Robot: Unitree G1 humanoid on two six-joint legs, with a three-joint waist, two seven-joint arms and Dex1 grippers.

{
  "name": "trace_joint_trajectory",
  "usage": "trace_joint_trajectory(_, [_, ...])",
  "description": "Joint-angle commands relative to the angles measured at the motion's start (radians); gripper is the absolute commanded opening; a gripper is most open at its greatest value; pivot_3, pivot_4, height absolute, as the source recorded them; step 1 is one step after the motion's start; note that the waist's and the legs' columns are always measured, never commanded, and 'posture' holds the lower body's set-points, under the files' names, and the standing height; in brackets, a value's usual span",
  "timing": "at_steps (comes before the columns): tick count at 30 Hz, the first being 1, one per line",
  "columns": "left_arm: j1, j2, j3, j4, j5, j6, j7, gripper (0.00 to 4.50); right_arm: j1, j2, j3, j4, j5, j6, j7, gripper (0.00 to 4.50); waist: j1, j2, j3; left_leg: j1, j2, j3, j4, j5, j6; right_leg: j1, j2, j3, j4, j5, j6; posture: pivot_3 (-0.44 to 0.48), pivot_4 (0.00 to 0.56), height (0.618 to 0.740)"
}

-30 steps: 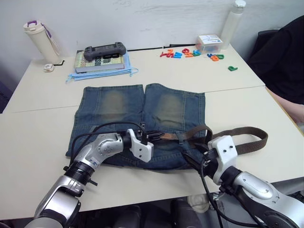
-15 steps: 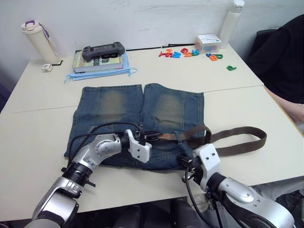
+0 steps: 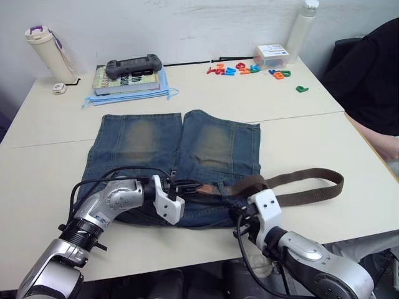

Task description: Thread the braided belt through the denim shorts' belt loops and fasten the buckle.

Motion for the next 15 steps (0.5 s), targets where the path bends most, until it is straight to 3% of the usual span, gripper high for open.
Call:
trace_joint_trajectory(1, [0.007, -0.006, 0.017, -0.003, 0.071, 0.04, 0.029, 0.0, 0.004, 0.008, -0.024, -0.008, -0.017, 0.024, -0.005, 0.12, 0.001, 0.0, 0.0, 0.0, 0.0, 0.0, 0.0, 0.0, 0.0, 0.0, 0.0, 0.0, 0.0, 0.0, 0.0, 0.0, 0.15, 0.714])
trace_joint_trajectory(15, [0.028, -0.222, -0.065, -0.025, 0.021, 0.162, -0.016, 0.0, -0.011, 0.062, -0.035, -0.036, -0.033, 0.078, -0.01, 0.12, 0.028, 0.0, 0.0, 0.0, -0.003, 0.0, 0.002, 0.0, 0.001, 0.001, 0.0, -0.001, 0.001, 0.0, 0.0, 0.0, 0.15, 0.714])
